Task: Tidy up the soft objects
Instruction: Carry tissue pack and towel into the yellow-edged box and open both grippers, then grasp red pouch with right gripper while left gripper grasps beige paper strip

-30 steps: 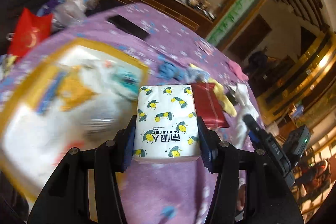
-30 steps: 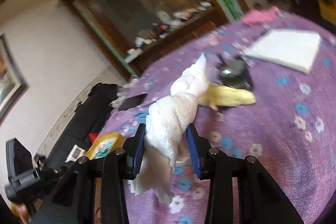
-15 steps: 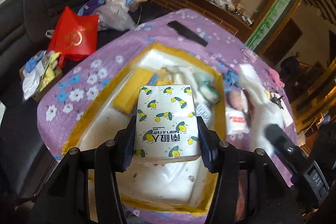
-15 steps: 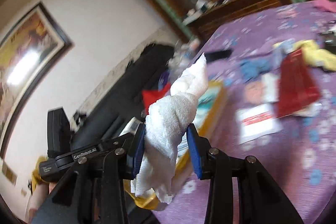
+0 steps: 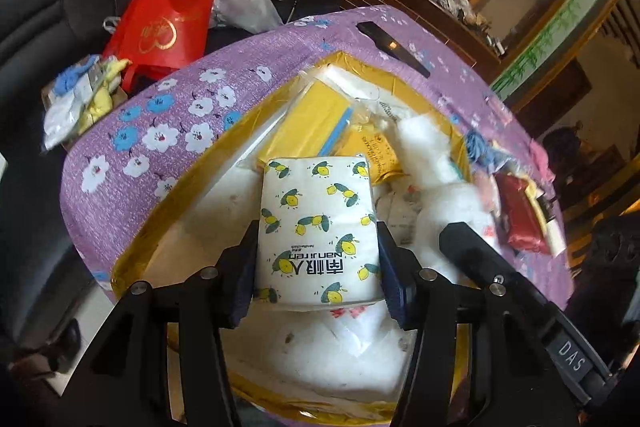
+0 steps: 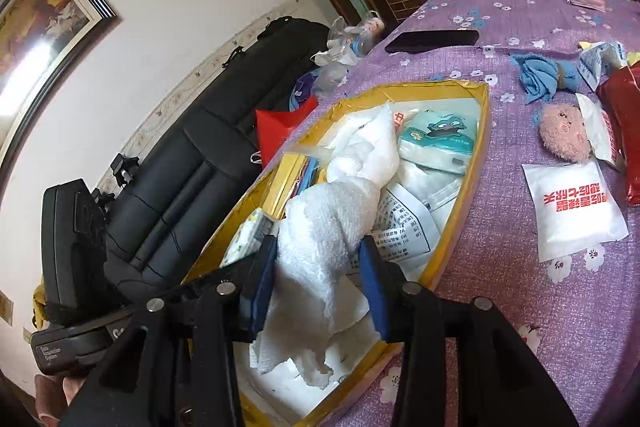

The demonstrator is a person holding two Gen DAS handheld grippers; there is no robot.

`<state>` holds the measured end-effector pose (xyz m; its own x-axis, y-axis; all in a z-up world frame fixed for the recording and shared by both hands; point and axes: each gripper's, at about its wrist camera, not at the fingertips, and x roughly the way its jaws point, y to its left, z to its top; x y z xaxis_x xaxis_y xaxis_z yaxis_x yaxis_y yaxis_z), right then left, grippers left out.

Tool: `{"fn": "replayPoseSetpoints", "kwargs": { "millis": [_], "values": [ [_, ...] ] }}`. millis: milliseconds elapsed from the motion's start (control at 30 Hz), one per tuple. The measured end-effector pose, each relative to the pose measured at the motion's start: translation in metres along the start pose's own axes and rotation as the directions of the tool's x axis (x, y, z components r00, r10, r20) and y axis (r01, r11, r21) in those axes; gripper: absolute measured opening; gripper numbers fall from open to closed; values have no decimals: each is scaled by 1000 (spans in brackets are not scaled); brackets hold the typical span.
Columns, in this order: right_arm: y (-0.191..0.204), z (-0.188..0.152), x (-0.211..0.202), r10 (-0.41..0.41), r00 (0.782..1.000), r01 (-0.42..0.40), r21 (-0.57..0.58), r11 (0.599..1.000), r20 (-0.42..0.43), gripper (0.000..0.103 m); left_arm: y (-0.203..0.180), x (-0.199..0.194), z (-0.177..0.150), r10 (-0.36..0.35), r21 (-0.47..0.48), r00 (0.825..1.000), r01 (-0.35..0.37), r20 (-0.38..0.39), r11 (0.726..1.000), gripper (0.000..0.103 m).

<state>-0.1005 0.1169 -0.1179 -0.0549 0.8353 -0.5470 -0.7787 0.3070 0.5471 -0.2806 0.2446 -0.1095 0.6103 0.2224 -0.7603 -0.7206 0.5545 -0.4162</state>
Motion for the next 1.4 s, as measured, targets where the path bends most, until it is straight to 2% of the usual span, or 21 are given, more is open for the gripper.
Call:
{"fn": "replayPoseSetpoints", "kwargs": {
  "millis": [33, 100, 200, 333, 400, 467, 600, 667, 733, 767, 867, 967, 1033, 1067, 1100, 1133, 1200, 1300, 1400],
  "values": [
    [0, 1, -2, 16, 1000, -16, 6, 1000, 5, 47, 1, -2, 0, -13, -7, 1000, 13, 0, 1000, 56],
    [0, 1, -12, 36, 999, -37, 7, 999, 41, 65, -1, -7, 0, -19, 3, 1000, 19, 7, 1000, 61],
    [1, 2, -31, 26, 996, -26, -2, 1000, 82, 67, -3, -23, -2, -24, -11, 996, 25, 81, 1000, 72],
    [-14, 5, -71, 43, 986, -48, 31, 998, 159, 67, -22, -33, -2, -53, 29, 992, 50, 113, 998, 72],
    [-27, 9, -94, 33, 980, -44, 51, 998, 196, 67, -47, -33, -4, -107, 78, 988, 99, 110, 992, 72],
    [-46, 14, -118, 3, 972, -23, 79, 997, 237, 67, -70, -28, -6, -153, 123, 985, 142, 78, 982, 72],
    [-95, 26, -162, -123, 948, 71, 183, 981, 293, 67, -128, -2, -10, -222, 224, 975, 219, -13, 950, 72],
    [-126, 35, -172, -205, 939, 135, 252, 958, 276, 67, -151, 17, -12, -231, 254, 971, 241, -69, 937, 72],
    [-157, 46, -168, -234, 947, 156, 325, 933, 218, 67, -169, 37, -14, -225, 266, 967, 249, -119, 931, 72],
    [-174, 52, -161, -222, 955, 139, 365, 921, 196, 67, -176, 46, -14, -223, 269, 965, 252, -135, 930, 72],
    [-206, 62, -131, -181, 972, 101, 425, 900, 152, 66, -191, 66, -15, -202, 280, 966, 241, -159, 929, 72],
    [-207, 59, -111, -173, 977, 107, 422, 900, 122, 64, -201, 85, -19, -116, 323, 980, 164, -164, 932, 72],
    [-197, 58, -108, -190, 973, 130, 379, 916, 127, 56, -203, 95, -20, -60, 348, 983, 117, -173, 930, 72],
    [-190, 58, -106, -218, 968, 163, 347, 924, 126, 49, -206, 96, -20, -40, 367, 988, 94, -152, 925, 72],
    [-187, 58, -105, -250, 961, 200, 323, 925, 120, 35, -206, 98, -21, -29, 381, 989, 84, -148, 921, 72],
    [-187, 59, -104, -276, 955, 230, 312, 922, 110, 27, -210, 102, -22, -10, 402, 988, 71, -152, 913, 72],
    [-190, 57, -104, -256, 960, 210, 322, 923, 110, 20, -217, 111, -25, 64, 456, 989, 5, -137, 890, 72],
    [-190, 55, -118, -265, 950, 201, 330, 923, 164, 16, -225, 118, -31, 123, 519, 986, -46, -115, 853, 72],
    [-190, 54, -134, -271, 935, 187, 332, 925, 230, 15, -226, 126, -31, 168, 543, 982, -92, -91, 834, 72]
  ]
}}
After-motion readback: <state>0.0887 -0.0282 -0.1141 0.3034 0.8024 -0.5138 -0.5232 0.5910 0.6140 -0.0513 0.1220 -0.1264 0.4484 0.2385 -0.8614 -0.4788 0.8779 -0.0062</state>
